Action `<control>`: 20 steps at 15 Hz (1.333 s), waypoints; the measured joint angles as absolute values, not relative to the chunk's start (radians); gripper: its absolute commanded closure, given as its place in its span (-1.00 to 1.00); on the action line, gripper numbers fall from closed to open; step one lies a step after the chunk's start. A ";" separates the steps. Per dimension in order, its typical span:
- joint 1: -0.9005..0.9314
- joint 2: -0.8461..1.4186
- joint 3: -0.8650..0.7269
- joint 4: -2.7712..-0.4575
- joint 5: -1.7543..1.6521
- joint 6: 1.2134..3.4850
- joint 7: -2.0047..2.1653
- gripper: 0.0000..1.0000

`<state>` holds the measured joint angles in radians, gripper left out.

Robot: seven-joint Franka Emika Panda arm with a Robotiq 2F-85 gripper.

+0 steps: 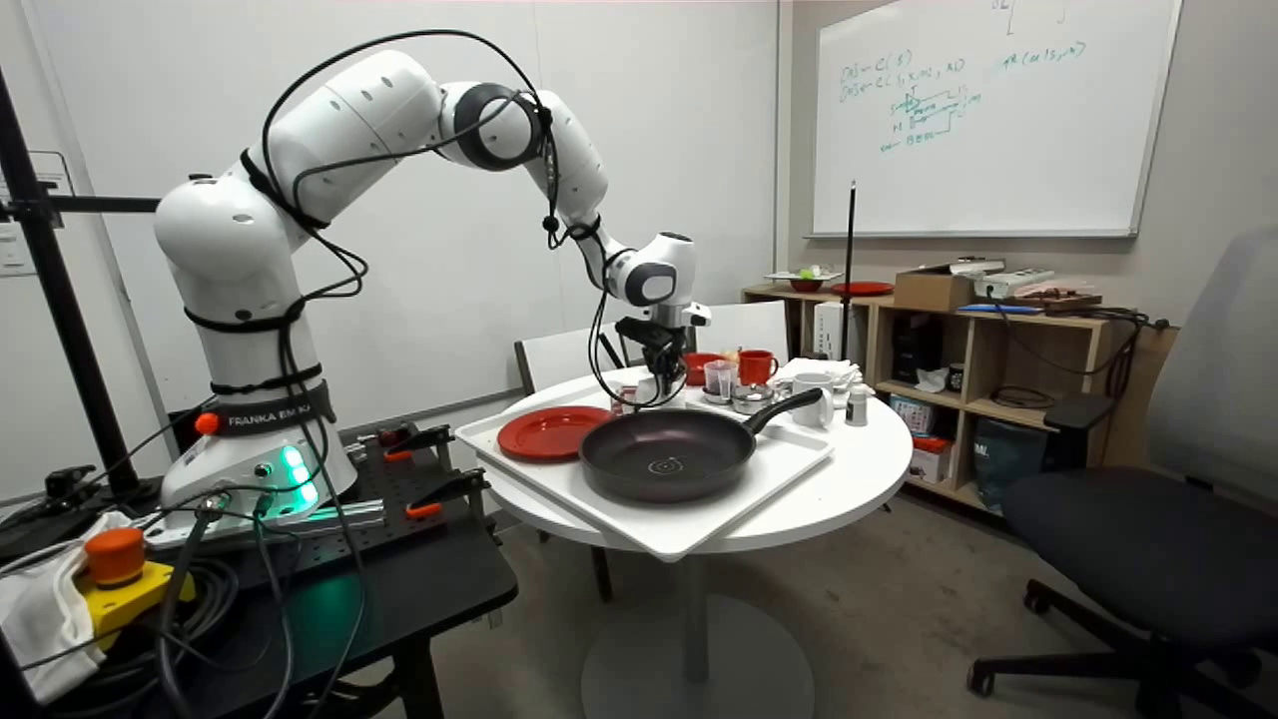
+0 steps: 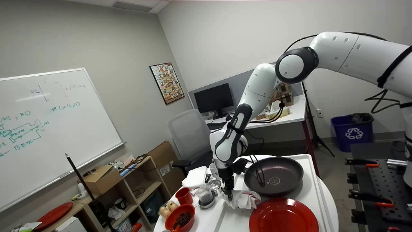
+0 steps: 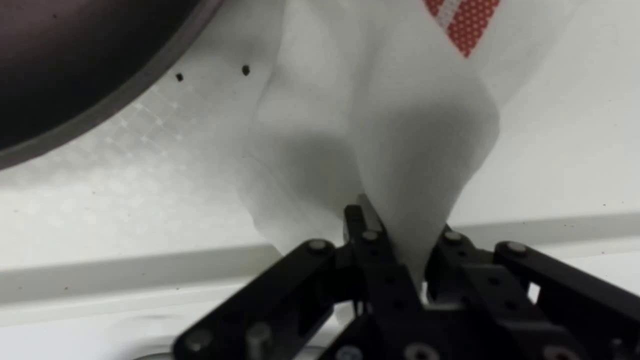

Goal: Use the towel to wipe the pan

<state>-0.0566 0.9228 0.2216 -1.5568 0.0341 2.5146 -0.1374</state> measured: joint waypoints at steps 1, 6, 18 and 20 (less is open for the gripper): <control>-0.051 0.927 0.215 -1.549 0.034 2.508 -0.136 0.01; -0.035 0.932 0.201 -1.530 0.034 2.485 -0.133 -0.71; -0.009 0.763 0.200 -1.693 0.034 2.525 -0.133 -1.00; -0.013 0.676 0.197 -1.787 0.035 2.532 -0.133 -1.00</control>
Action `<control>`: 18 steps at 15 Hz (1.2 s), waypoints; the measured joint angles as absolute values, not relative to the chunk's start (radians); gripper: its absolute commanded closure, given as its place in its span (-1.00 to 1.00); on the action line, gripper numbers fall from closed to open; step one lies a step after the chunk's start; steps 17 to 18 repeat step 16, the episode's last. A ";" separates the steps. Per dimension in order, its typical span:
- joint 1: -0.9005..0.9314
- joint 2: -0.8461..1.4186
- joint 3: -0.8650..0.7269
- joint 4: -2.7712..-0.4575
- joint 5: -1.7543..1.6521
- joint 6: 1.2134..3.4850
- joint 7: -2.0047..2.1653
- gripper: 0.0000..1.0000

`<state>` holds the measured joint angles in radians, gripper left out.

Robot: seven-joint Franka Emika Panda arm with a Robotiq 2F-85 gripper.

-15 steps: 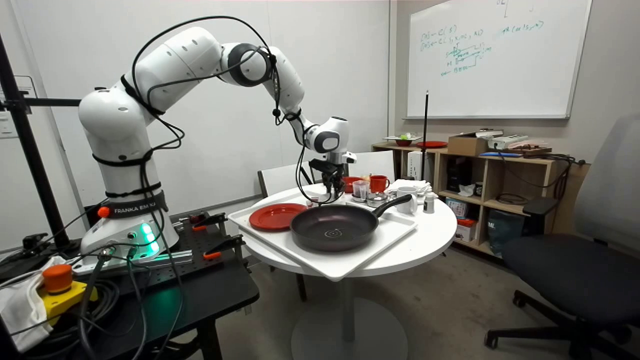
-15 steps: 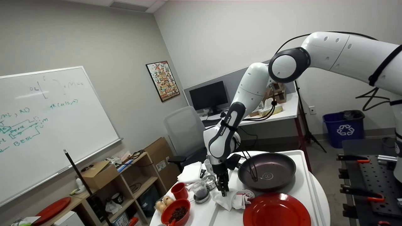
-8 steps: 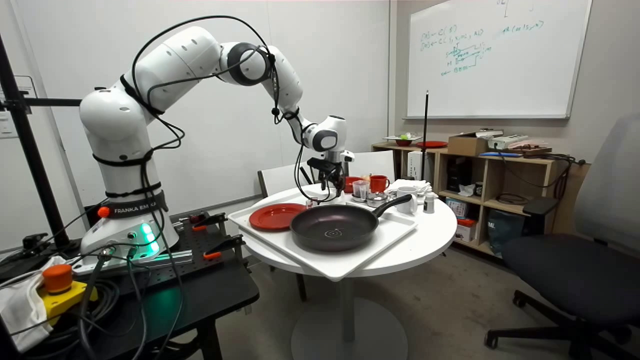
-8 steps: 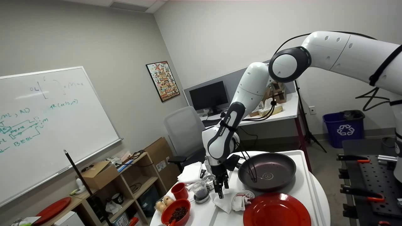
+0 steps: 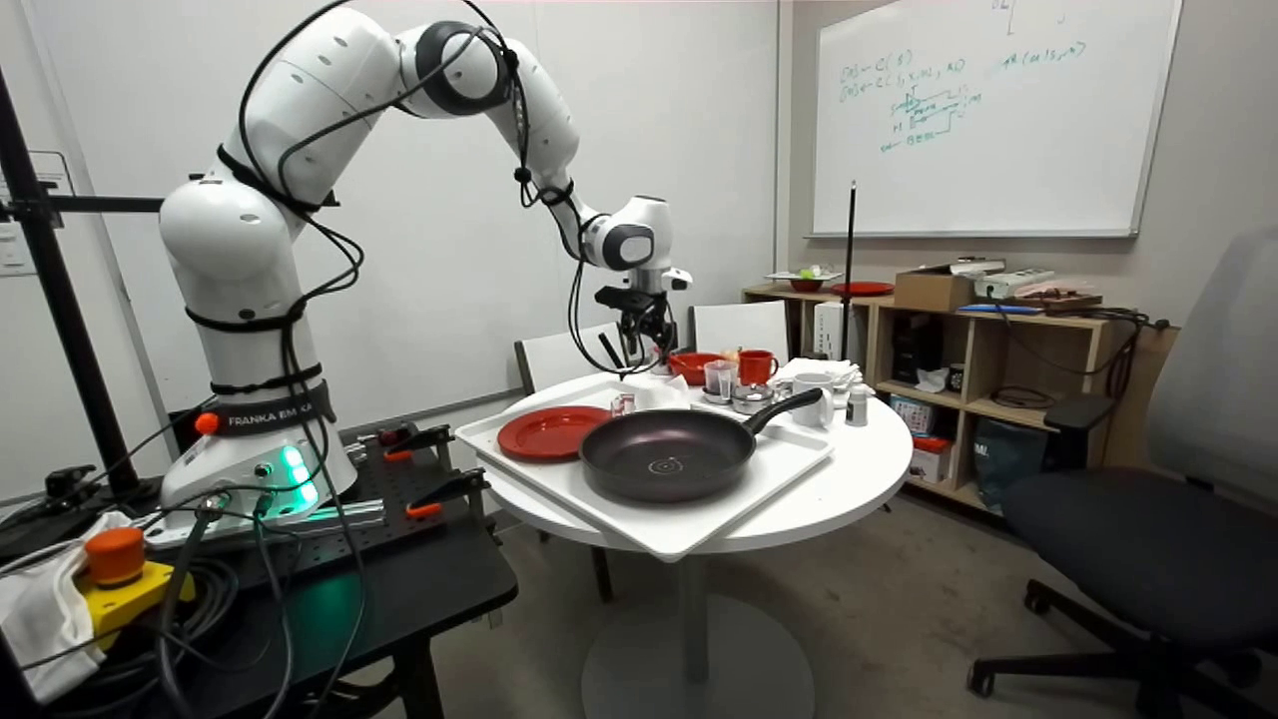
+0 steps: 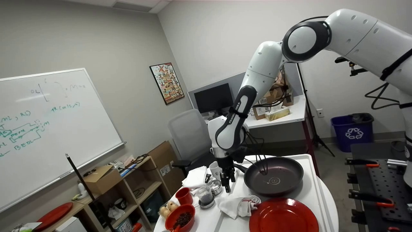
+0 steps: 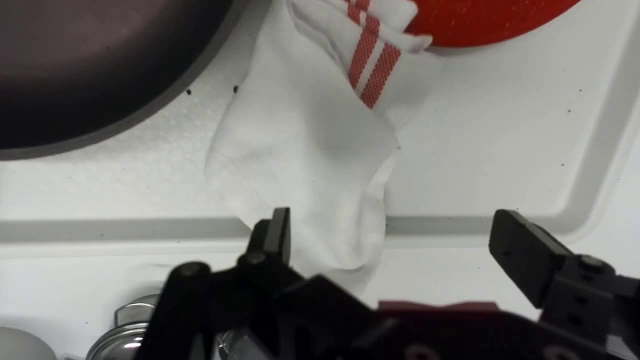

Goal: Use the towel to wipe the pan

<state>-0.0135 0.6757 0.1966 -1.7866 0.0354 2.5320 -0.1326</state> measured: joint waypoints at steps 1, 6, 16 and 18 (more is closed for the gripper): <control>-0.016 0.634 0.192 -1.832 0.038 2.532 -0.131 -1.00; -0.037 0.450 0.149 -2.045 0.068 2.524 -0.114 -1.00; -0.083 0.265 0.031 -2.264 0.101 2.363 -0.077 -1.00; -0.083 0.265 0.031 -2.264 0.101 2.363 -0.077 -1.00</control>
